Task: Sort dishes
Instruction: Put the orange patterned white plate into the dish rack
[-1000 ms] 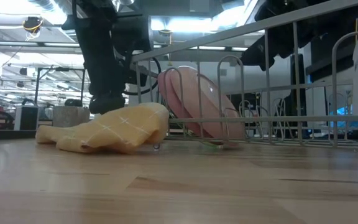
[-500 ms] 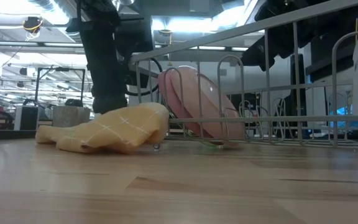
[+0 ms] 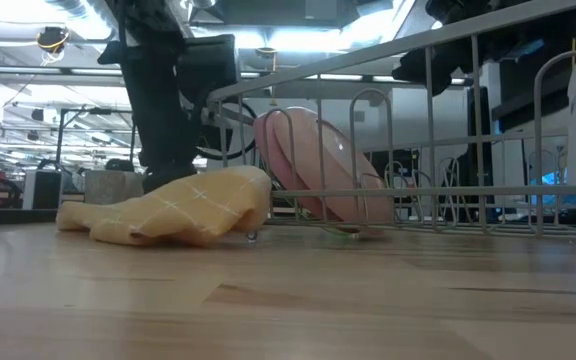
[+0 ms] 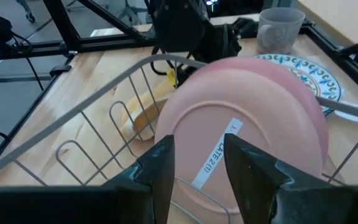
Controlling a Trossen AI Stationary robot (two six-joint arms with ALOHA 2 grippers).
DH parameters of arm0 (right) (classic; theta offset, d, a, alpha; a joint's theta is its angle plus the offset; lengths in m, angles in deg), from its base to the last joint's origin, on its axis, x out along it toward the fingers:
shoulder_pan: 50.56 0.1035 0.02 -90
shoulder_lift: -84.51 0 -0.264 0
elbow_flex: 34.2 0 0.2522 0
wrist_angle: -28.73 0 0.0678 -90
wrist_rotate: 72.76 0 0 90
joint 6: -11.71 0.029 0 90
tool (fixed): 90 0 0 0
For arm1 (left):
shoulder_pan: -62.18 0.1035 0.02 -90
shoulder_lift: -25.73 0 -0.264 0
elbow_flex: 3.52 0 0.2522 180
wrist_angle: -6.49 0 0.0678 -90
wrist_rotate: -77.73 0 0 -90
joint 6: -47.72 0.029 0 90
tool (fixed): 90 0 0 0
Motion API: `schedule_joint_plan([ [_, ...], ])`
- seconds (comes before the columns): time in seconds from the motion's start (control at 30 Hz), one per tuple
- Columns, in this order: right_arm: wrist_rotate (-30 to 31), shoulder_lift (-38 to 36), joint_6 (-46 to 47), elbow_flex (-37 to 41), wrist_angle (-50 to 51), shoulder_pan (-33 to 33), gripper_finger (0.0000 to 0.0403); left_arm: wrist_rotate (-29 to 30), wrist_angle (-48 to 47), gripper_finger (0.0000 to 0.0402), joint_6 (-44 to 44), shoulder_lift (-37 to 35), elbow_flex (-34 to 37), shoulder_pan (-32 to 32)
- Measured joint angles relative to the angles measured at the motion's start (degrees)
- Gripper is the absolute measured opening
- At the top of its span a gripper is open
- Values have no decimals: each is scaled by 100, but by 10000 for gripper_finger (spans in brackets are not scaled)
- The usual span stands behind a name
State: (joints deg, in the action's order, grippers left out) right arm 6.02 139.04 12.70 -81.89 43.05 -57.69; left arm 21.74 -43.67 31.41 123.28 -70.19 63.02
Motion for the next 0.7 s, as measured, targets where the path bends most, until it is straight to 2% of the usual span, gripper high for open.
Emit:
schedule_joint_plan([
  [0.27, 8, -7, 1, 0, 13, -1, 143, 74, -68, 136, -17, 0, -213, -241],
  [0.57, 13, -6, 1, 0, 161, 1, 143, 836, -263, 136, 144, 0, -284, -256],
  [0.7, 15, -6, 1, 0, 203, 1, 143, 878, -256, 136, 141, 0, -284, -197],
])
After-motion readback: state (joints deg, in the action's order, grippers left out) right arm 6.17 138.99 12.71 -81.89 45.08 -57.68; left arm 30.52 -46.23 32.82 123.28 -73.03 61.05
